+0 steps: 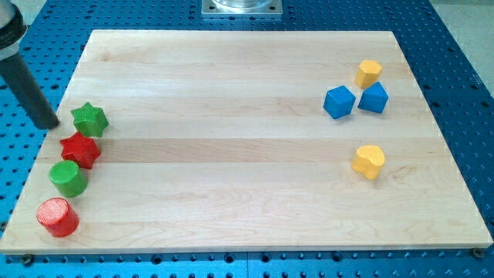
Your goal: Move green star towards cube
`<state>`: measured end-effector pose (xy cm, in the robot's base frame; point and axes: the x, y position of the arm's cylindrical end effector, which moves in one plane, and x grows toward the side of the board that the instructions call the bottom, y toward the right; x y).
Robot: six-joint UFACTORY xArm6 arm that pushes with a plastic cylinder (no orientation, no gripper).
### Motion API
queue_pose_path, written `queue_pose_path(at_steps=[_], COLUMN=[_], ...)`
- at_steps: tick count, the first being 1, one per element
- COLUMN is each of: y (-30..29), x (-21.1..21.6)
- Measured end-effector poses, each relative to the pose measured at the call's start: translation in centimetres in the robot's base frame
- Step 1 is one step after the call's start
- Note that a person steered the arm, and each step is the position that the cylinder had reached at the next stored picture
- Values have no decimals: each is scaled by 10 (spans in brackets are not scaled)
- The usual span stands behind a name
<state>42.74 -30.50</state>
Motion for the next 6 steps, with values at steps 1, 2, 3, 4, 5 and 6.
queue_pose_path(at_steps=[1, 2, 3, 4, 5, 6], y=[39, 110, 99, 90, 179, 264], x=[-1, -2, -1, 30, 28, 9])
